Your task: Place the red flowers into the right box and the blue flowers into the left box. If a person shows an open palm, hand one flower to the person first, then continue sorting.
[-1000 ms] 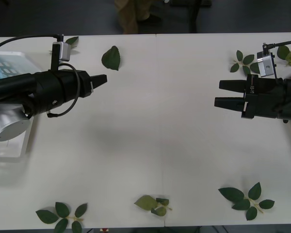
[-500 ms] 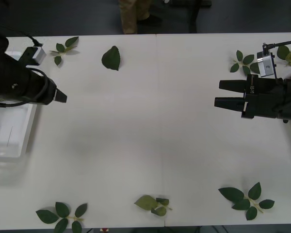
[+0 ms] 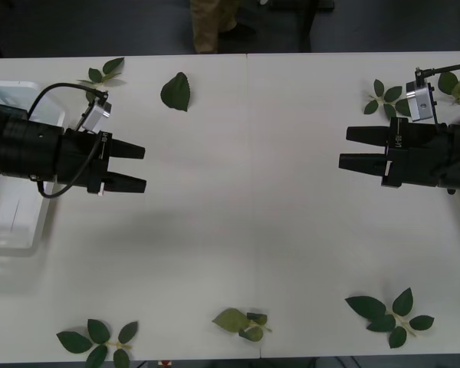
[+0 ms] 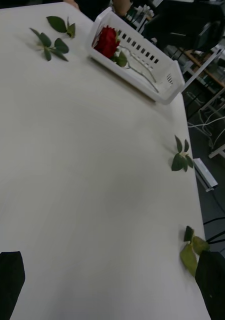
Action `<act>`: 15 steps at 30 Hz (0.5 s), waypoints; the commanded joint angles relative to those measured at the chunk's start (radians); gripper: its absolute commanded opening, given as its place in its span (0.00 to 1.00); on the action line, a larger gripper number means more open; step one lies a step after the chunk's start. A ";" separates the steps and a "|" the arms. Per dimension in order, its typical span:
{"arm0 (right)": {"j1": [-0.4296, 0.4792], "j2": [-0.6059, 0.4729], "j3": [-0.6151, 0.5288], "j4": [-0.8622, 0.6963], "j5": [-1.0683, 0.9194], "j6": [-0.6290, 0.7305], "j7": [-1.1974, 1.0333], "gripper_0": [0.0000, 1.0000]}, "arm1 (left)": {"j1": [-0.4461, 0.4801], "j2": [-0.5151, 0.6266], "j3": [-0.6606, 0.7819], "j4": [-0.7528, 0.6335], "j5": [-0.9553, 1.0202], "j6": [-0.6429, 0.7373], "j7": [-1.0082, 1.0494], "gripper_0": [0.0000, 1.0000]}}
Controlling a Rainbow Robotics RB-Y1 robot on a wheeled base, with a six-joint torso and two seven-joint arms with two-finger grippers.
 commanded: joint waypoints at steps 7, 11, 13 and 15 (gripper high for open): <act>-0.025 -0.042 0.003 -0.022 -0.009 0.002 0.031 0.77 | -0.025 -0.127 -0.064 -0.037 0.100 -0.011 0.005 1.00; -0.025 -0.042 0.003 -0.022 -0.009 0.002 0.031 0.77 | -0.025 -0.131 -0.084 -0.037 0.105 -0.009 0.005 1.00; -0.025 -0.042 0.003 -0.022 -0.009 0.002 0.031 0.77 | -0.026 -0.133 -0.092 -0.037 0.109 -0.009 0.005 1.00; -0.025 -0.042 0.003 -0.022 -0.009 0.002 0.031 0.77 | -0.026 -0.131 -0.095 -0.037 0.109 -0.011 0.005 1.00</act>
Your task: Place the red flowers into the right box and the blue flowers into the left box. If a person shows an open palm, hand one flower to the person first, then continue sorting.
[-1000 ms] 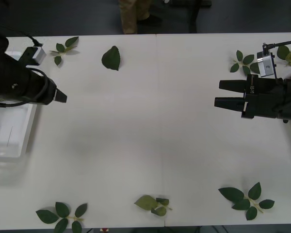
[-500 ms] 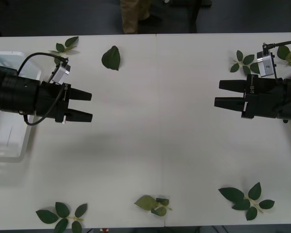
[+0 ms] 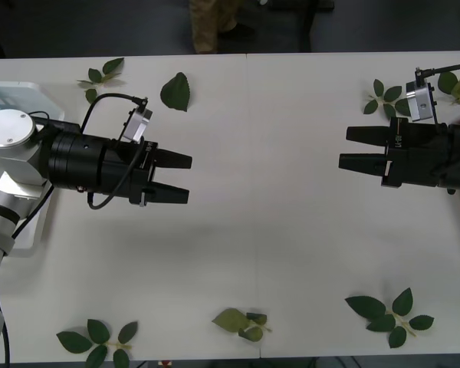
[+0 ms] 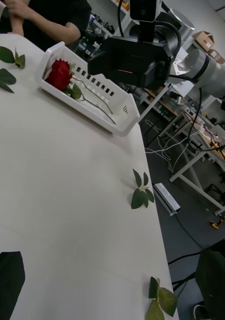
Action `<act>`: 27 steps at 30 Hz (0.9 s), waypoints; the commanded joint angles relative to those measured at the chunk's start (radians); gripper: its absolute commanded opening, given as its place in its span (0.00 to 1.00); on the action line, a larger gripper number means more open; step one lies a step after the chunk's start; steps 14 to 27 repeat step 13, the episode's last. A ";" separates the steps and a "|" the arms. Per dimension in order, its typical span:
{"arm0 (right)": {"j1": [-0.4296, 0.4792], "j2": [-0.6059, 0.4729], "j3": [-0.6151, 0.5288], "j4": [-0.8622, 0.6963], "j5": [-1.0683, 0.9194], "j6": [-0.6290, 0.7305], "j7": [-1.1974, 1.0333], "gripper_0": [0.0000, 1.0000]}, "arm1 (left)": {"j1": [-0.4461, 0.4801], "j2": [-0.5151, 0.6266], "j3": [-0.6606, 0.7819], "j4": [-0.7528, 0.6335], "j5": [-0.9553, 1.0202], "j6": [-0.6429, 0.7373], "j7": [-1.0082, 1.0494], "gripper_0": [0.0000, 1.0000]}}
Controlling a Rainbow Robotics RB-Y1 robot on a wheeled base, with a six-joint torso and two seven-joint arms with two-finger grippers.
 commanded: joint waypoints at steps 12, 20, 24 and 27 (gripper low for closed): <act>-0.025 -0.042 0.003 -0.022 -0.009 0.002 0.031 0.77 | -0.025 -0.011 -0.041 -0.015 0.023 -0.016 0.005 1.00; -0.025 -0.042 0.003 -0.022 -0.009 0.002 0.031 0.77 | -0.025 -0.011 -0.041 -0.015 0.023 -0.016 0.005 1.00; -0.025 -0.042 0.003 -0.022 -0.009 0.002 0.031 0.77 | -0.025 -0.011 -0.041 -0.015 0.023 -0.016 0.005 1.00; -0.025 -0.042 0.003 -0.022 -0.009 0.002 0.031 0.77 | -0.025 -0.011 -0.041 -0.015 0.023 -0.016 0.005 1.00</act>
